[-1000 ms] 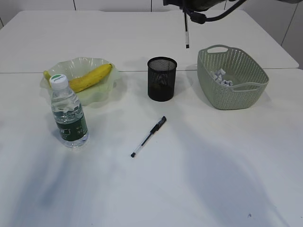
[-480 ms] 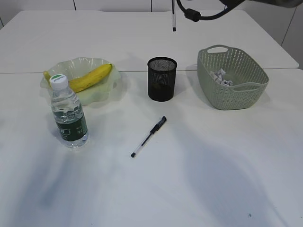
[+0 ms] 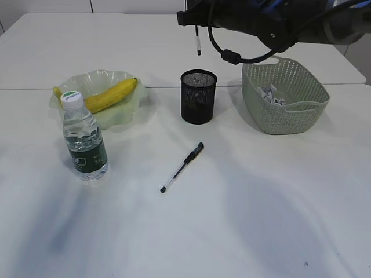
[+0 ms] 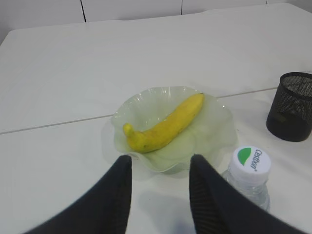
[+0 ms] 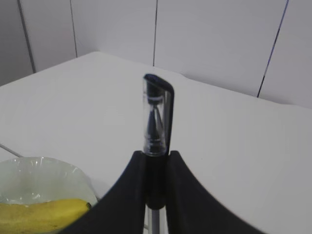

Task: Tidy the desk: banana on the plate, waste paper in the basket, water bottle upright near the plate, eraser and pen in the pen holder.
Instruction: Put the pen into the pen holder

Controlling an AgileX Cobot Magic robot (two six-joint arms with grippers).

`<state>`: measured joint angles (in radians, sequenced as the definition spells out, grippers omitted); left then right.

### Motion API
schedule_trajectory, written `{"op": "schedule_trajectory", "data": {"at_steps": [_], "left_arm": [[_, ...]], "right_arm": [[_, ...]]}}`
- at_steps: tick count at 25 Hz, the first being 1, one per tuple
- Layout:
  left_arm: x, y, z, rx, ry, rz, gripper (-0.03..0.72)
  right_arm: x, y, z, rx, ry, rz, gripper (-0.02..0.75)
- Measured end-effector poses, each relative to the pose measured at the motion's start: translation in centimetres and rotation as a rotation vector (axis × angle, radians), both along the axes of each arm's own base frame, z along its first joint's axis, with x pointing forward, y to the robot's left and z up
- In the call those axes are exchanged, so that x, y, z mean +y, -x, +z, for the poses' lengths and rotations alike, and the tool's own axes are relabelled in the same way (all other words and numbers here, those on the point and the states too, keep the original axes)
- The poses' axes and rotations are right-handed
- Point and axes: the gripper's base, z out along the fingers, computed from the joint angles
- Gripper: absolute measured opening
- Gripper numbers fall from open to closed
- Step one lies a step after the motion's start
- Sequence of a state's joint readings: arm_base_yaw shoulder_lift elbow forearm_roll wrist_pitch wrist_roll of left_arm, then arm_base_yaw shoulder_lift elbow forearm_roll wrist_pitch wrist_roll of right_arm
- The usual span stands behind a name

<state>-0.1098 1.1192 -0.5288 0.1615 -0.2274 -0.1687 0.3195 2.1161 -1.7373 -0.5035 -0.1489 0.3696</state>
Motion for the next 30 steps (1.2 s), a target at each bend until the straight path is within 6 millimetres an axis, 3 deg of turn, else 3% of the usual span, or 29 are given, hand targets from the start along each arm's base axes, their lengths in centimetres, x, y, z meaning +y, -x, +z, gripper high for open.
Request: {"op": "schedule_trajectory", "data": {"at_steps": [4,17,30], "left_arm": [[0.0,0.0,0.0,0.001,0.0,0.0,0.276],[0.0,0.0,0.0,0.001,-0.001,0.0,0.276],[0.0,0.0,-0.1,0.002,-0.002,0.0,0.276]], "right_arm": [[0.3,0.0,-0.2,-0.038,-0.015,0.034,0.062],[1.0,-1.0,-4.3,-0.038,0.049,0.08,0.062],[-0.4,-2.0,-6.7,-0.016,0.039,0.057,0.061]]}}
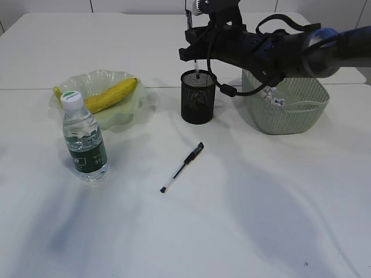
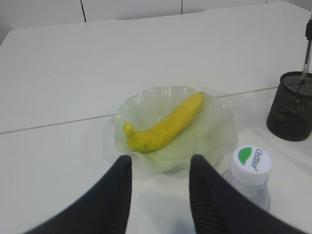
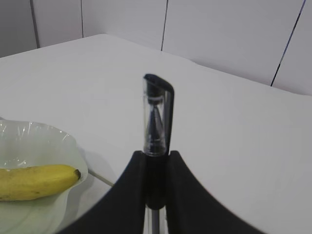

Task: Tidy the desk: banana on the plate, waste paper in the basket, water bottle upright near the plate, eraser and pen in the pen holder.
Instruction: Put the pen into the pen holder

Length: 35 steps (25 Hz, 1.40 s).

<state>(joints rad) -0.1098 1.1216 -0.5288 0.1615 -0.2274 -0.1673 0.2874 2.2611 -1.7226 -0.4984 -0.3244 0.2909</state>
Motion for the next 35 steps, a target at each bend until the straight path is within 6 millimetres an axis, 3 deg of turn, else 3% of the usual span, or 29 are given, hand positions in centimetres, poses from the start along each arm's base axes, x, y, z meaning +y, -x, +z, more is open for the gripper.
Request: {"op": "schedule_trajectory", "data": {"at_steps": [6,35], "left_arm": [[0.0,0.0,0.0,0.0,0.0,0.0,0.276],[0.0,0.1,-0.2,0.022,-0.004,0.003,0.276]], "right_arm": [[0.1,-0.2,-1.4,0.015,0.001,0.007,0.061],[-0.4,-0.4,-1.8,0.052,0.009,-0.025,0.067]]}}
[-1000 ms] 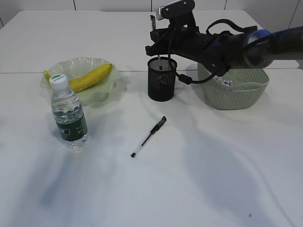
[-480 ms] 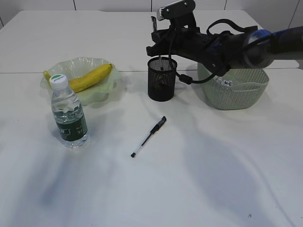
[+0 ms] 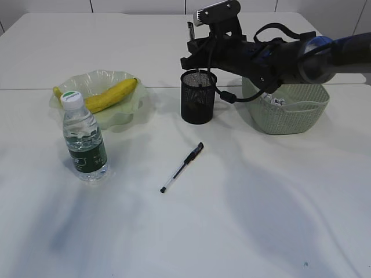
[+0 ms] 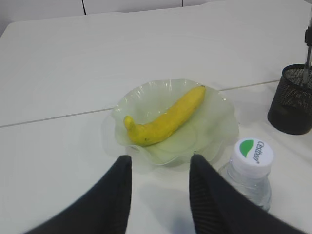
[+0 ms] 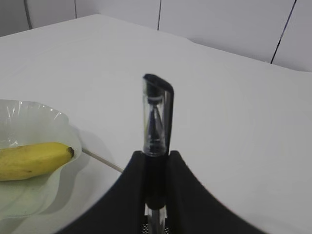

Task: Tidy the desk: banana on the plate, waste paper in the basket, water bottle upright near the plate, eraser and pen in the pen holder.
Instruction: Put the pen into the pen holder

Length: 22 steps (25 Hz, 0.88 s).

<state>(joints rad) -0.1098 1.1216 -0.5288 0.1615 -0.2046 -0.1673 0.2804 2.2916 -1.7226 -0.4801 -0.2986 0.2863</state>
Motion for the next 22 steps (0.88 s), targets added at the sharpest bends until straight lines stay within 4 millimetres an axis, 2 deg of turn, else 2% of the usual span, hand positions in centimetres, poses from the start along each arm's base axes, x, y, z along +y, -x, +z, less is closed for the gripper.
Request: {"op": "schedule_trajectory", "data": {"at_steps": [22], "left_arm": [[0.0,0.0,0.0,0.0,0.0,0.0,0.276]], "right_arm": [[-0.03,-0.01,-0.02,0.005,-0.004,-0.005,0.188]]}}
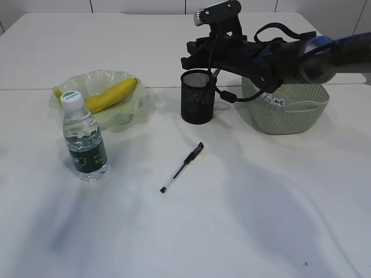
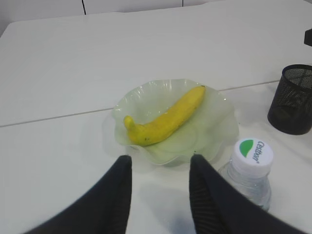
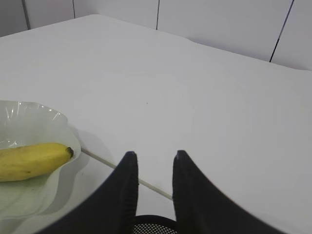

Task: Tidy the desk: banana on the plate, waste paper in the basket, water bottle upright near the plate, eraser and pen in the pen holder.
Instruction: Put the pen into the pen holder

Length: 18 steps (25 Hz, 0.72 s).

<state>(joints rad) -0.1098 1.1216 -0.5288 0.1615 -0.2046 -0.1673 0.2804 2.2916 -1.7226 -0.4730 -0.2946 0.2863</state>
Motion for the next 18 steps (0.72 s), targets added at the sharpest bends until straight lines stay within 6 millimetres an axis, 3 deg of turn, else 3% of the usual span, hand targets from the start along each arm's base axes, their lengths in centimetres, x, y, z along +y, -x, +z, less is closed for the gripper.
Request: {"op": "schedule_trajectory", "data": {"at_steps": [11,18], "left_arm": [[0.0,-0.1,0.2,-0.026,0.007,-0.003,0.276],[-0.3,-0.9,0.1,-0.082,0.02,-0.017,0.276]], "right_arm": [[-0.2,0.1,-0.1,0.037,0.018,-0.023,0.198],[-0.9,0.8,3.6,0.026,0.028,-0.06,0.2]]}}
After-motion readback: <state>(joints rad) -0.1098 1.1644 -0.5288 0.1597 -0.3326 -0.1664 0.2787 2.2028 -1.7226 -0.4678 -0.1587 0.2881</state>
